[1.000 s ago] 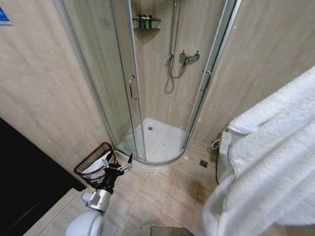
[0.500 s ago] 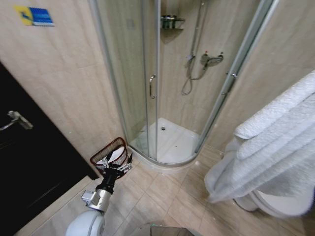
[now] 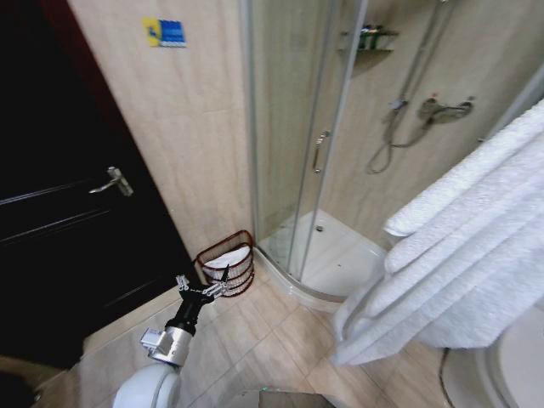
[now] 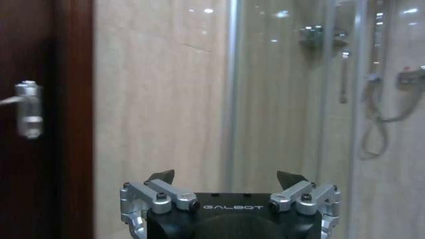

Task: Discard the used towel into the hamper.

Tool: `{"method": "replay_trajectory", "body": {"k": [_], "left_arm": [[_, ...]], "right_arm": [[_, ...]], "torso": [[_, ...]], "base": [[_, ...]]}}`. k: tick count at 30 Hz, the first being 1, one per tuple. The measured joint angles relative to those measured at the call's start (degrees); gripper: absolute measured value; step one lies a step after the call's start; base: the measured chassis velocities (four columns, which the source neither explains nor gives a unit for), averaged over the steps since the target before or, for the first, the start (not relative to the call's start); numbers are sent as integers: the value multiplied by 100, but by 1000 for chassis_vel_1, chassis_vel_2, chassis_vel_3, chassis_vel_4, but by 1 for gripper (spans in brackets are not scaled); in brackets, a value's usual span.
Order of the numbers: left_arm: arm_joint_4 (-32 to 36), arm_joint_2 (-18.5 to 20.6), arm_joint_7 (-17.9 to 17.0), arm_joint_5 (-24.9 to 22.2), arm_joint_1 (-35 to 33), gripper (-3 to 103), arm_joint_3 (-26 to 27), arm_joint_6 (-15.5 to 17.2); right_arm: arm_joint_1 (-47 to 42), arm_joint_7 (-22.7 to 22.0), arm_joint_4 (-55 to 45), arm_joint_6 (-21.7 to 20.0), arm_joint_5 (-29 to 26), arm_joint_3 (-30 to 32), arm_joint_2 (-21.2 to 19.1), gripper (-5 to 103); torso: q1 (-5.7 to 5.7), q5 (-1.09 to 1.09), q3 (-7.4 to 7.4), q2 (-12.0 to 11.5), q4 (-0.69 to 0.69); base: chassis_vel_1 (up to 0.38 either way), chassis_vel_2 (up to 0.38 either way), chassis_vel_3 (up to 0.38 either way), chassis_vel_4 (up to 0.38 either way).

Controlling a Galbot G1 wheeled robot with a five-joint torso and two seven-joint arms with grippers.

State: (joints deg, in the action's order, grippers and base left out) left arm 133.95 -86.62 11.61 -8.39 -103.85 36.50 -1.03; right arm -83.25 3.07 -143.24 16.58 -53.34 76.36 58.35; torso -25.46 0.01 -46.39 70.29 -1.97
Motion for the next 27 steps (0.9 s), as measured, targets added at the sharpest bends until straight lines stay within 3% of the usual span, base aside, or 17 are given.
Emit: {"method": "replay_trajectory", "body": {"k": [27], "left_arm": [[0, 0, 0, 0, 0, 100, 0, 0]], "right_arm": [[-46, -68, 0, 143, 294, -208, 65, 10]], "torso": [[1, 0, 0, 0, 0]], "base": [[130, 122, 127, 124]]}}
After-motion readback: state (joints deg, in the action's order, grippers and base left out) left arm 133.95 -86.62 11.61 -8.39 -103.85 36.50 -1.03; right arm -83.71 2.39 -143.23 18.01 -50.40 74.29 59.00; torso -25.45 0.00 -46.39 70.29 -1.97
